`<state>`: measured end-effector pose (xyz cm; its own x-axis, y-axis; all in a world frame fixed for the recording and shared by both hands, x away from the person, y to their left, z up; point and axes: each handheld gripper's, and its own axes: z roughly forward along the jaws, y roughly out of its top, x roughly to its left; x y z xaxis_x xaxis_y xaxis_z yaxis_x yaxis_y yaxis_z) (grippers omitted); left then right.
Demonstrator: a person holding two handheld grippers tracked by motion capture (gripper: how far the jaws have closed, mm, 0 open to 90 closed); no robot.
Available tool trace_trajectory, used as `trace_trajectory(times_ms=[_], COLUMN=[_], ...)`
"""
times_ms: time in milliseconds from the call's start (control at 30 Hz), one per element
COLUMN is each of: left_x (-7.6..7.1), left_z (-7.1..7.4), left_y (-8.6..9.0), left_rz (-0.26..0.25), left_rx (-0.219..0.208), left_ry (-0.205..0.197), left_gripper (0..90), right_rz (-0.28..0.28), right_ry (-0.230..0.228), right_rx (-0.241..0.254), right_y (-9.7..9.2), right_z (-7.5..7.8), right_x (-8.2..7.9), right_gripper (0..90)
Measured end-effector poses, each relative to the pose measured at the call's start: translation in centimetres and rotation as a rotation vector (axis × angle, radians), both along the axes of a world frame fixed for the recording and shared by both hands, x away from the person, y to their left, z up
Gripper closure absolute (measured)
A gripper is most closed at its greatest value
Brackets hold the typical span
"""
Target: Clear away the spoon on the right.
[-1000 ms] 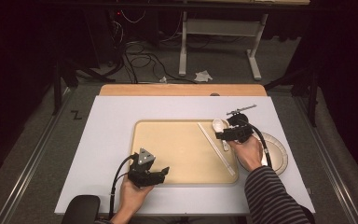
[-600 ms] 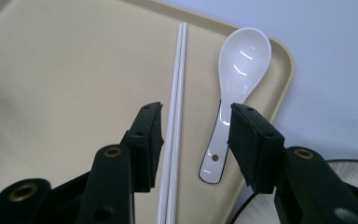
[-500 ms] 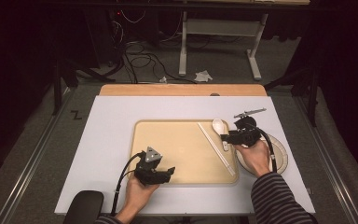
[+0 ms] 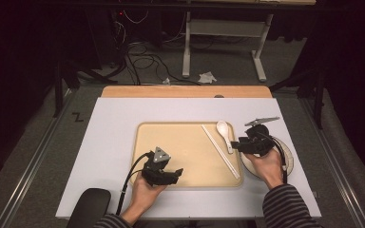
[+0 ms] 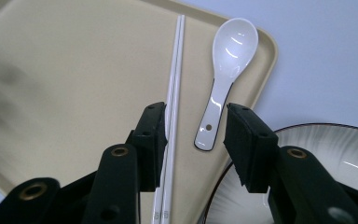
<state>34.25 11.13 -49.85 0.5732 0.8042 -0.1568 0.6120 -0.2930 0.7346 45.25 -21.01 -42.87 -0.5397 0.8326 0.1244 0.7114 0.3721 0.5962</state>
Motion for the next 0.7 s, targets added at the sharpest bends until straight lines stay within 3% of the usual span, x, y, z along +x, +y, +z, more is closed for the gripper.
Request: trace_trajectory(times_ms=[700], left_x=[1.1], left_z=[0.2], left_y=[-1.3], left_rz=[-0.059], left_rx=[0.004], left_ry=[-0.007], left_gripper=[33.8], right_rz=[-0.013], right_ry=[-0.051], right_rx=[-0.018], right_y=[-1.8], right_z=[1.0], right_x=[-3.2], right_gripper=[63.2])
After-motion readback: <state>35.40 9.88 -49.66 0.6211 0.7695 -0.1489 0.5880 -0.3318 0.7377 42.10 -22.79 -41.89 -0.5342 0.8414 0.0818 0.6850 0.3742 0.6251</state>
